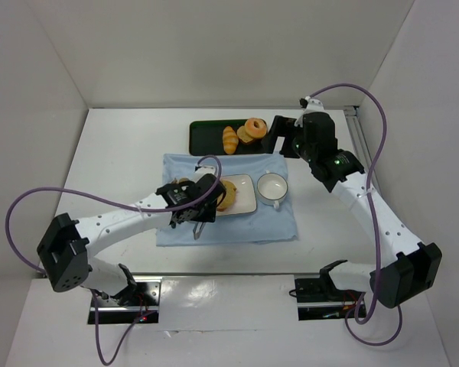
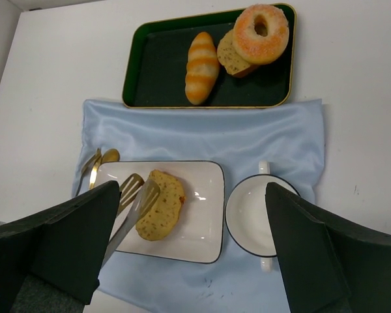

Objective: Place the bread

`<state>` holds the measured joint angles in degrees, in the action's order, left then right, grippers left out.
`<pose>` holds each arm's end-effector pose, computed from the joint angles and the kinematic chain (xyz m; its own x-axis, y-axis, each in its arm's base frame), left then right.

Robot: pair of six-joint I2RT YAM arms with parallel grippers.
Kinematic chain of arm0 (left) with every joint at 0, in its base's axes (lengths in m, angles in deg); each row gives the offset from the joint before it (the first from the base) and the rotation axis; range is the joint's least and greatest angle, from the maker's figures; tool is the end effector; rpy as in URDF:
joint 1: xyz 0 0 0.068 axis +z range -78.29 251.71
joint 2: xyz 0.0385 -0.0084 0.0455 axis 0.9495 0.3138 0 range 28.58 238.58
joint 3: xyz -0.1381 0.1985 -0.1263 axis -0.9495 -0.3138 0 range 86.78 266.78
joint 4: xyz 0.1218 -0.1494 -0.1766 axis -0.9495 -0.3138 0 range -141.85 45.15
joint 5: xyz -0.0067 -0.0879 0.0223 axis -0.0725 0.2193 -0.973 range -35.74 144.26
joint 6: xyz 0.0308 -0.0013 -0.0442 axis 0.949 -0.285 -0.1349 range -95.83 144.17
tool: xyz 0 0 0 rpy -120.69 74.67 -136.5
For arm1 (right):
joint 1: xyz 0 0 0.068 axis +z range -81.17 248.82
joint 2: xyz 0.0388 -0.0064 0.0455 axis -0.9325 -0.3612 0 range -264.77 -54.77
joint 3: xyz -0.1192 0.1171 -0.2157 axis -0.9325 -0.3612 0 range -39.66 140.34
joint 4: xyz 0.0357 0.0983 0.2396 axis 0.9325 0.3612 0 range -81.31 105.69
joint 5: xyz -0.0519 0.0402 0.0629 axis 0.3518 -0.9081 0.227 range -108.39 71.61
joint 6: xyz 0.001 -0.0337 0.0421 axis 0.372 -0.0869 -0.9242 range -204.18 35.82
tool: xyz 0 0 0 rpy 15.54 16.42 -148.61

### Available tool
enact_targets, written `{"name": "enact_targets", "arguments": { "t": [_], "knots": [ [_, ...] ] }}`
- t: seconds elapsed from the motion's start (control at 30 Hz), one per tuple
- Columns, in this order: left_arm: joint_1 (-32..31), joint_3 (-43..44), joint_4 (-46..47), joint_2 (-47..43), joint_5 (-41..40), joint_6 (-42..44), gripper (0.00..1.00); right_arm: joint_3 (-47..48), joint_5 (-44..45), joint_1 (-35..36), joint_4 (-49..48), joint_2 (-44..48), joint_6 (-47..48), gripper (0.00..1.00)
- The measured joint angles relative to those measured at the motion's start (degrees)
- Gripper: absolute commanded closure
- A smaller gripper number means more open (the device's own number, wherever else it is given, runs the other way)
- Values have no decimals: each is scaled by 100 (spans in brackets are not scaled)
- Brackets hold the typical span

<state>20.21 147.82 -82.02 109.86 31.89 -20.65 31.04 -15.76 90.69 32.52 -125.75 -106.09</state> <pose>0.1899 -0.2172 0.2559 -0.7923 -0.0511 -0.6080 0.0532 0.9869 -0.1522 0.2597 0.1024 0.3771 -0.4761 0.2107 -0.8538 -0.1676 0.9313 0.3233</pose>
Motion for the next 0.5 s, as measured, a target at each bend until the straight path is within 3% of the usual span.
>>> {"name": "enact_targets", "arguments": {
  "t": [0.5],
  "knots": [
    [9,356,-444,-682,-125,-42,50,-94,-195,0,-66,0,-186,2]
  ]
}}
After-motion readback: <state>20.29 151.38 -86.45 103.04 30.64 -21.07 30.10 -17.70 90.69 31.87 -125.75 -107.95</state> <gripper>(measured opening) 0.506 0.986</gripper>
